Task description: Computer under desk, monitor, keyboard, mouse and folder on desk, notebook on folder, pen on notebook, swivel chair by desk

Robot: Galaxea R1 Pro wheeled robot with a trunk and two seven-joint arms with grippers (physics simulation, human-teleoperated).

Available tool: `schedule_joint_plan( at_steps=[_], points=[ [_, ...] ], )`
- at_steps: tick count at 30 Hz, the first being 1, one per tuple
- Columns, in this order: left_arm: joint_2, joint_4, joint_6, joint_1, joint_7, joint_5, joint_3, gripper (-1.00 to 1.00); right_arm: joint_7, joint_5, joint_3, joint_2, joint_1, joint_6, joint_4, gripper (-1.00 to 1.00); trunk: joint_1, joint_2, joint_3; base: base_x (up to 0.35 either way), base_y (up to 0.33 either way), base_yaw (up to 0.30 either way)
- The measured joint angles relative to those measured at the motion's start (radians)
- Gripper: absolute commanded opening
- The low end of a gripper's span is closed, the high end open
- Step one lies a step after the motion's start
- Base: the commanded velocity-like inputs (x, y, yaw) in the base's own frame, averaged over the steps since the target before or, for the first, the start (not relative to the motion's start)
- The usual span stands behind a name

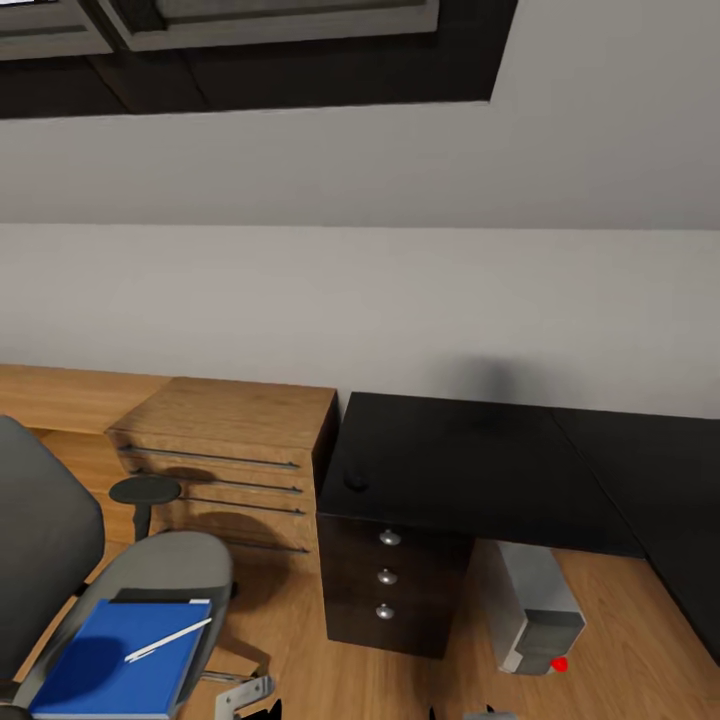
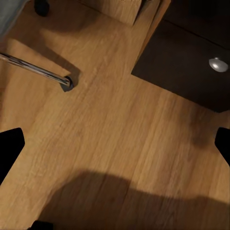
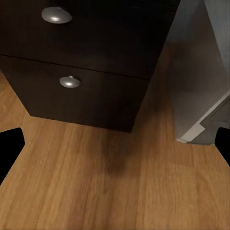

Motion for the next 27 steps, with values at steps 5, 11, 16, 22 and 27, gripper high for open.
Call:
schedule_joint_plan(
  at_steps=[5, 11, 16, 22, 27],
  points=[
    [0.000, 0.001, 0.000, 0.000, 0.000, 0.000, 0.000, 1.00, 0.000, 0.000, 0.000, 0.000, 0.000, -0.029, 0.019, 1.00, -0.019, 0.035, 0.016, -0.156, -0.061, 0.000],
    [0.000, 0.001, 0.000, 0.000, 0.000, 0.001, 0.000, 1.00, 0.000, 0.000, 0.000, 0.000, 0.000, -0.049, 0.027, 1.00, -0.042, 0.077, 0.035, -0.271, -0.112, 0.000],
    [0.000, 0.001, 0.000, 0.000, 0.000, 0.001, 0.001, 1.00, 0.000, 0.000, 0.000, 0.000, 0.000, -0.053, 0.029, 1.00, -0.061, 0.112, 0.050, -0.246, -0.109, 0.000],
    [0.001, 0.001, 0.000, 0.000, 0.000, 0.001, 0.003, 1.00, 0.000, 0.000, 0.000, 0.001, 0.000, -0.054, 0.030, 1.00, -0.084, 0.154, 0.069, -0.070, -0.033, 0.000],
    [0.000, 0.017, -0.001, 0.000, 0.000, 0.002, 0.003, 1.00, 0.000, 0.000, 0.000, 0.001, 0.000, -0.054, 0.037, 1.00, -0.104, 0.189, 0.085, -0.013, -0.006, 0.000]
  ],
)
